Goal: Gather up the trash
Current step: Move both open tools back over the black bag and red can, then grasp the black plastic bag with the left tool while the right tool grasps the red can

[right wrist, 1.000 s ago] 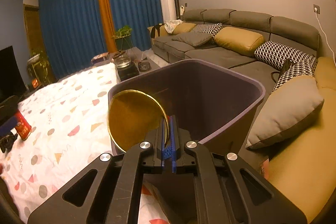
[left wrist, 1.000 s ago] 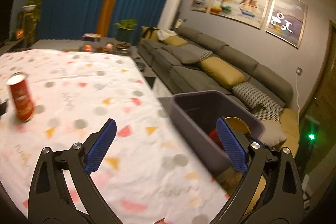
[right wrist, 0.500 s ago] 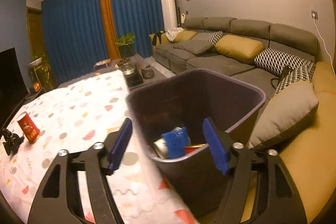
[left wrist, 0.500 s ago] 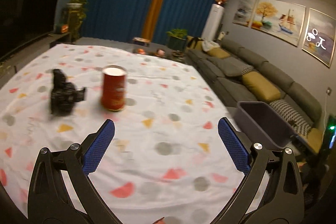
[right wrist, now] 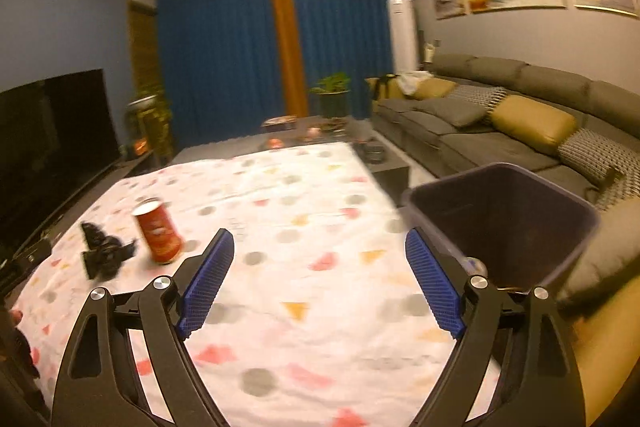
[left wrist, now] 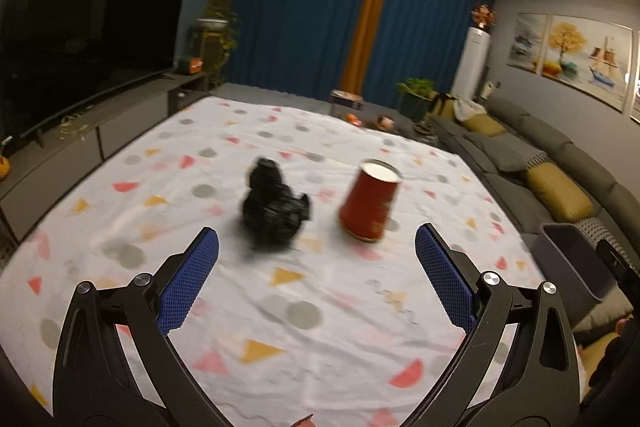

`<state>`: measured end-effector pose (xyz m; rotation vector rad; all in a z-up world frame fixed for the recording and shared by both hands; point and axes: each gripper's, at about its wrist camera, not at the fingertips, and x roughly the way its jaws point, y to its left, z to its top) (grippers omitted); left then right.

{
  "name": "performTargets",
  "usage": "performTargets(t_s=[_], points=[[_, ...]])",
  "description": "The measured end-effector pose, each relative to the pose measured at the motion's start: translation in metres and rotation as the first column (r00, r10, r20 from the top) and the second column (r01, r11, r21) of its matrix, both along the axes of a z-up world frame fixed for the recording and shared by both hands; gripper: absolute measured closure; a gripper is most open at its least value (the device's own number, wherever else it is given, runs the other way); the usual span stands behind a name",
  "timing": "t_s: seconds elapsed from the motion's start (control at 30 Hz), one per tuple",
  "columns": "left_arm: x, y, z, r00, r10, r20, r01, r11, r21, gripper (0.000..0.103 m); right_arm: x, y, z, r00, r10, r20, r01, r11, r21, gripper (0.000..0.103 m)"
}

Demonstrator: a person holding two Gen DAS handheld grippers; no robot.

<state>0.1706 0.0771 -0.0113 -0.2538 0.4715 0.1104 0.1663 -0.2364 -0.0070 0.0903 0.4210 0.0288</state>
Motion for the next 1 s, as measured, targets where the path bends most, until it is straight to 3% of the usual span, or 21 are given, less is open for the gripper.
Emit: performTargets(t_s=[0.57,1.0], points=[[0.011,0.06,0.002,0.996,0.093,-0.001,-0.093,0.996,0.015,0.006,0.049,0.124,-0.012,0.974,0.221,-0.045,-0.223,0.974,-0.046,0.018],[0.046,0.082,0.004,0.99,0.139,0.007,-0.139,0.99,0.037,0.006,0.112,0.198,-0.042,0.953,0.277,-0.121,-0.288,0.954,-0.085,0.018]])
